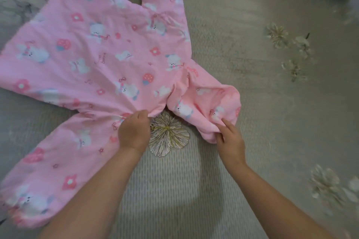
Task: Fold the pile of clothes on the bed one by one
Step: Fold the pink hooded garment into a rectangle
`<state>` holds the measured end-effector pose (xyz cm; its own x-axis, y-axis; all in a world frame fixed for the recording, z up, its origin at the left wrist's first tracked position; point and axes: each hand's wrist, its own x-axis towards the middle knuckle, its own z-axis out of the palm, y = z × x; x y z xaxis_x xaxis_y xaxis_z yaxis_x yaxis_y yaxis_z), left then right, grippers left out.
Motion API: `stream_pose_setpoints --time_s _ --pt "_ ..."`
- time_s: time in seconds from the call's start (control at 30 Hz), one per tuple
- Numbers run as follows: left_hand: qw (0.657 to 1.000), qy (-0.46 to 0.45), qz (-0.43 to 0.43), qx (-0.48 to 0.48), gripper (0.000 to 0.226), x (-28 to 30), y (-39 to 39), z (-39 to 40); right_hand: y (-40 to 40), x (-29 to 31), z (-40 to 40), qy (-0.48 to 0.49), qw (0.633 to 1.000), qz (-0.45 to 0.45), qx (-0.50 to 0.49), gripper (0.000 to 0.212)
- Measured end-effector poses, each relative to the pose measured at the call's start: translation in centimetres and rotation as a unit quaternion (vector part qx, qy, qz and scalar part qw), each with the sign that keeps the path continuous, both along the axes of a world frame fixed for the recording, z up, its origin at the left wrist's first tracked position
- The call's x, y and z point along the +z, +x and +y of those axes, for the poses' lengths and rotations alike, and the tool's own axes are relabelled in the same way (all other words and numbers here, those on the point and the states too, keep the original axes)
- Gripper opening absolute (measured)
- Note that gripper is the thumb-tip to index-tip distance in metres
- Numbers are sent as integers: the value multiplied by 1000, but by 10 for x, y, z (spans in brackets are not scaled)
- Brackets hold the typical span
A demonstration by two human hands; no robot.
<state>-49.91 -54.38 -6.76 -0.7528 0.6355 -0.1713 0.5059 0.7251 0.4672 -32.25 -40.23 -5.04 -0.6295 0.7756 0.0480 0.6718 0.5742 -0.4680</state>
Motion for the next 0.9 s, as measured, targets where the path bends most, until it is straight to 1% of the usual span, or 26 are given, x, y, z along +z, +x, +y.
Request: stream_pose_setpoints --time_s 0.07,0.17,0.2,0.27,0.33,0.37,0.4,0.43,0.47,0.5,0.53,0.57,0.6,0.63,0.67,0.7,0.73,0.8,0.9 --pt "999 10 -11 40 22 14 7 -6 5 11 -8 -42 997 32 -62 29" --pt "993 53 -34 100 22 51 18 -6 6 38 -11 -88 980 81 -160 17" --pt "990 58 -52 121 22 67 21 -6 3 51 -9 -104 973 91 -183 16" --pt "978 67 -102 171 24 104 28 -13 -5 87 -5 -136 964 103 -204 20" --pt "952 94 -177 232 26 147 36 -28 -20 135 -3 -146 962 144 -182 24" --pt "930 110 -223 272 26 166 41 -40 -30 161 -6 -140 962 175 -155 25" --pt "894 137 -280 321 26 184 47 -53 -44 188 -11 -131 962 211 -114 22" --pt "845 170 -350 368 25 201 51 -67 -58 214 -19 -113 963 240 -51 17" --pt "791 200 -412 405 25 217 56 -84 -74 236 -29 -89 964 247 39 18" --pt "759 218 -437 431 26 229 58 -104 -89 253 -41 -71 959 232 145 25" --pt "748 222 -427 456 25 236 59 -125 -103 264 -54 -63 945 201 250 31" --pt "745 218 -405 483 24 239 58 -148 -113 271 -67 -62 924 168 337 37" --pt "752 201 -368 508 20 238 58 -171 -121 271 -80 -62 907 136 394 42" --pt "767 160 -318 535 15 234 59 -193 -126 264 -92 -51 896 106 428 47" --pt "787 110 -258 550 19 226 60 -214 -128 252 -102 -36 890 74 448 49" --pt "803 62 -200 558 27 217 61 -233 -127 237 -112 -19 884 48 464 49" --pt "813 18 -161 559 33 207 64 -248 -125 218 -121 -9 879 29 476 46" --pt "833 -81 -138 530 39 186 74 -273 -113 176 -137 -15 871 -10 490 39" --pt "853 -209 -120 464 36 150 81 -303 -93 112 -147 -41 884 -87 457 37"
